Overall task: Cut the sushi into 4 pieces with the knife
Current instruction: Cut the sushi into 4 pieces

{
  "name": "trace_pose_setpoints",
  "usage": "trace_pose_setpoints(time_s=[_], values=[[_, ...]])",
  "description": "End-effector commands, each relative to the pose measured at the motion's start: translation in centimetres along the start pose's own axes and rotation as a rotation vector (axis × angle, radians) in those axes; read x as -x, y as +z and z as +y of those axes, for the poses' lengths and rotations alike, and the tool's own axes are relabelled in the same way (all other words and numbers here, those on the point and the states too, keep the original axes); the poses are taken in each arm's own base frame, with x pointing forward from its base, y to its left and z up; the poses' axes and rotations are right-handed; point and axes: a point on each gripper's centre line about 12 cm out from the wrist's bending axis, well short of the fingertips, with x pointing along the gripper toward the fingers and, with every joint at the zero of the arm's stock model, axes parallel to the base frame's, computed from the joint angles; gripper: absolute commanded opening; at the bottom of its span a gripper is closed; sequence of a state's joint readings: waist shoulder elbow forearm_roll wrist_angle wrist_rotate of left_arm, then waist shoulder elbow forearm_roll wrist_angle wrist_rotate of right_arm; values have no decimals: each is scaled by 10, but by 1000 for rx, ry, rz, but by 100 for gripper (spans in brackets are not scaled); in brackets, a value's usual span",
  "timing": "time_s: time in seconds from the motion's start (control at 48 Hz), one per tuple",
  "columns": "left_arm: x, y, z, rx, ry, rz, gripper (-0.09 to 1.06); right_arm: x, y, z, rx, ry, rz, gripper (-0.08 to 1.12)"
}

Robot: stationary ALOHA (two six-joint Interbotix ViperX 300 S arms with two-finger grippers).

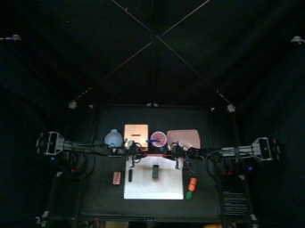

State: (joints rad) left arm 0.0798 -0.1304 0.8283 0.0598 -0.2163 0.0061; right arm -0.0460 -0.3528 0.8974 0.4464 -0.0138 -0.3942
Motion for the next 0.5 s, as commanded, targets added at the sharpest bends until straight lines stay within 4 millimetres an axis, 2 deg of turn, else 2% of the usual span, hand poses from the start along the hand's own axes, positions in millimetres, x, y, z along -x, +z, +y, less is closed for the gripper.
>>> trace_pose_setpoints(time_s=[0.021, 0.188, 0.5], values=[[-1, 11, 2, 5, 6, -33, 36, 0, 6, 4, -40, 28, 29, 16], [-1, 10, 0, 1, -1, -31, 36, -6, 4, 9, -63, 66, 109, 16], [-8, -5, -14, -12, -35, 17, 36, -26, -2, 12, -62, 118, 273, 15]])
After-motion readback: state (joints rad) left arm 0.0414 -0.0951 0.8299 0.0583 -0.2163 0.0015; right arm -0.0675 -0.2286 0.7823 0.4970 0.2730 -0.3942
